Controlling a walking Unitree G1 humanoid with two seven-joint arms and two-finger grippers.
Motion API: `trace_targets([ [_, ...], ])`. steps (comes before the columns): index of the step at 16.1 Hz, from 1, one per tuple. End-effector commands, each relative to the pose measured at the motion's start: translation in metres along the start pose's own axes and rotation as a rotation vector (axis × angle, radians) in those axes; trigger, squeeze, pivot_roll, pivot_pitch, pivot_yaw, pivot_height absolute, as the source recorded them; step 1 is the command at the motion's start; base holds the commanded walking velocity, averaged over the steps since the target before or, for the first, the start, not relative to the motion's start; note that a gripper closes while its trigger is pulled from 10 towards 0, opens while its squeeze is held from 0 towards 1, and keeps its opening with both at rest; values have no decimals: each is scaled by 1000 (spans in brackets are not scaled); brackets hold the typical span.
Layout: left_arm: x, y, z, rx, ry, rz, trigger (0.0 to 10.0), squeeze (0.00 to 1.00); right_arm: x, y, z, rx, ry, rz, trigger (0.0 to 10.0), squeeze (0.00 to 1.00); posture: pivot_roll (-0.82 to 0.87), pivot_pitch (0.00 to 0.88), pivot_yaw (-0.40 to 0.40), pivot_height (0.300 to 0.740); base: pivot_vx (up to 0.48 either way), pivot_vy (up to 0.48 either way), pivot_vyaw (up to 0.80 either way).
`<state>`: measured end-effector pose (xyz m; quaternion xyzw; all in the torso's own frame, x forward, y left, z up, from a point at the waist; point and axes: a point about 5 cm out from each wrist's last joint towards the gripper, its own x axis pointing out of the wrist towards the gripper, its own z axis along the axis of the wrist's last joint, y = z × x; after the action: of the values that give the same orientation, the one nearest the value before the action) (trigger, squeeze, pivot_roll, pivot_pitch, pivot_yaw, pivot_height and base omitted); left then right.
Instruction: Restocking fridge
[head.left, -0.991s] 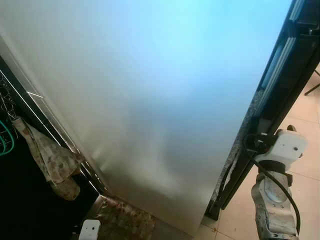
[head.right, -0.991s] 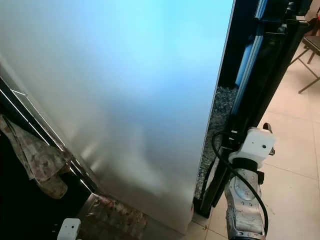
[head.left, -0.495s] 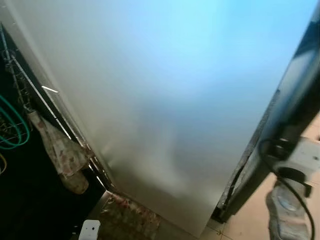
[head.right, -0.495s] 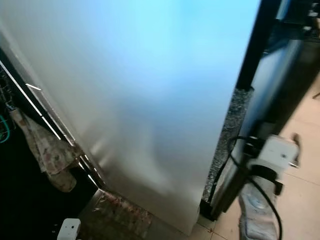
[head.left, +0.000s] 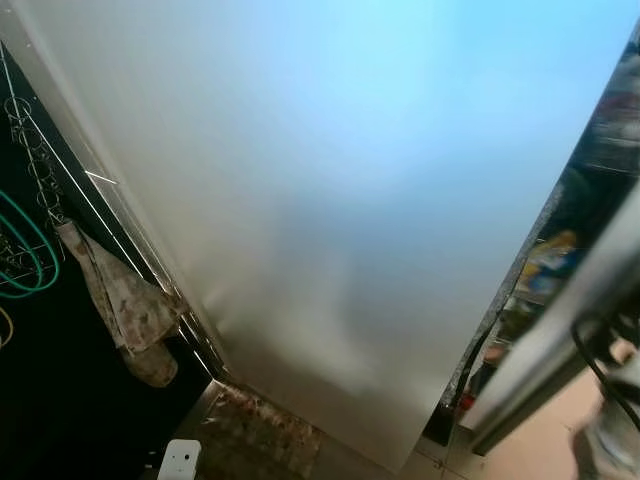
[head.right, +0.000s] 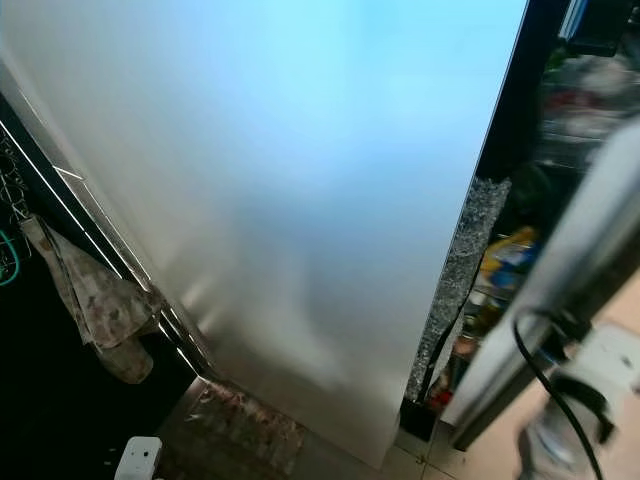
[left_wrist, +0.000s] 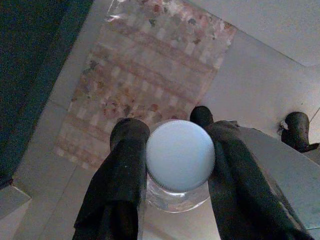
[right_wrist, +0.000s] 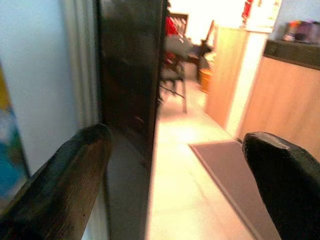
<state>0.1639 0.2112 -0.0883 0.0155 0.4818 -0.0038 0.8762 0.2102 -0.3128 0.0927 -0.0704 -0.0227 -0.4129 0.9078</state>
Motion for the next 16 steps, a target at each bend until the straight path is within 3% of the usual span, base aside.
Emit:
trace_targets([
  [1,-1,2,-3,-4,17,8,10000,0,2,-13,-6,-31,18,-56,10000,0,-130,0,82,740,0,0,0],
  [3,0,2,-3,-4,16,8,10000,0,3,-28,-12,-37,47,-116,10000,0,-135,0,83,740,0,0,0],
  [8,0,1,-3,-5,16,8,10000,0,-6,-60,-53,-92,217,-206,10000,0,-130,0,79,740,0,0,0],
  [14,0,1,-2,-5,15,7,10000,0,-11,-22,-81,-15,369,27,10000,0,-132,0,82,740,0,0,0],
  [15,0,1,-2,-5,16,7,10000,0,-15,-16,-94,-42,439,96,10000,0,-135,0,82,740,0,0,0],
  [16,0,0,-2,-5,17,6,10000,0,-25,-19,-113,-115,544,125,10000,0,-149,0,89,740,0,0,0],
])
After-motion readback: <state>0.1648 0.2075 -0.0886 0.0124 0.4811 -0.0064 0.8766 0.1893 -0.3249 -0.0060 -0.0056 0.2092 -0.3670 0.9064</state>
